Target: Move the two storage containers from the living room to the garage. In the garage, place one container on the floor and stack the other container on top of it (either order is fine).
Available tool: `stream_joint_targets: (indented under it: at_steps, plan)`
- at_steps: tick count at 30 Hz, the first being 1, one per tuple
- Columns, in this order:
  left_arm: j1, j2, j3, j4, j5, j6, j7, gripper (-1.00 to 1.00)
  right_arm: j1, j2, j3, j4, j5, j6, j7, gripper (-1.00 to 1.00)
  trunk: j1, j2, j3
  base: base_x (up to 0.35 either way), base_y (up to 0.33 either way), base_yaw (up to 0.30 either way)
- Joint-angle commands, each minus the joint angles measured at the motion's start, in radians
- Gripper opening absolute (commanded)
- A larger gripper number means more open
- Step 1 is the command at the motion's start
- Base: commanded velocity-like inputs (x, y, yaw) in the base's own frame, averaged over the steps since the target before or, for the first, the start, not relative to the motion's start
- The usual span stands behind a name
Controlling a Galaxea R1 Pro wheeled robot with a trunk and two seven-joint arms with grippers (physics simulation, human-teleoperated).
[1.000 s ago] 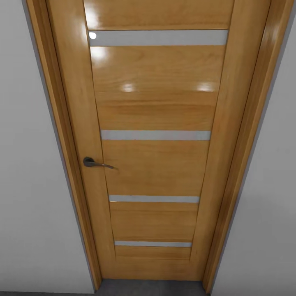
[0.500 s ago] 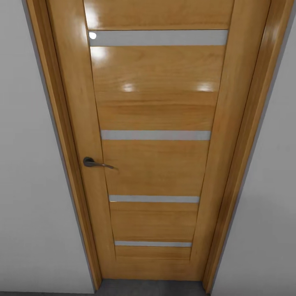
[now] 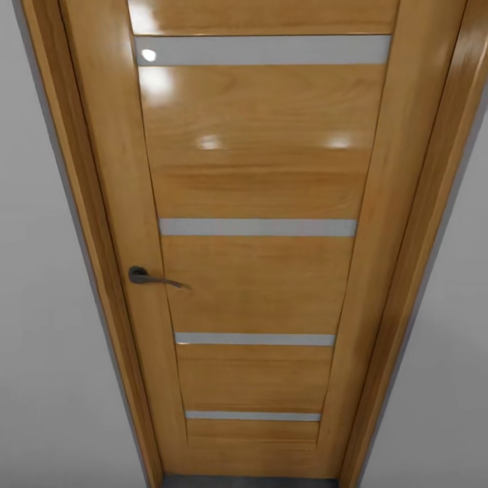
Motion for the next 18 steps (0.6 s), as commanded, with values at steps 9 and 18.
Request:
stream_joint_targets:
  at_steps: [9,18]
  plan:
    - [0.0,0.0,0.0,0.0,0.002,-0.003,0.0,1.0,-0.001,0.0,0.009,0.001,-0.009,-0.005,0.0,1.0,0.0,-0.001,-0.001,0.098,0.0,0.0]
    - [0.0,0.001,0.0,0.0,0.002,-0.003,0.0,1.0,-0.001,-0.001,0.009,0.001,-0.009,-0.008,0.005,1.0,0.0,-0.001,-0.001,0.002,0.0,0.0]
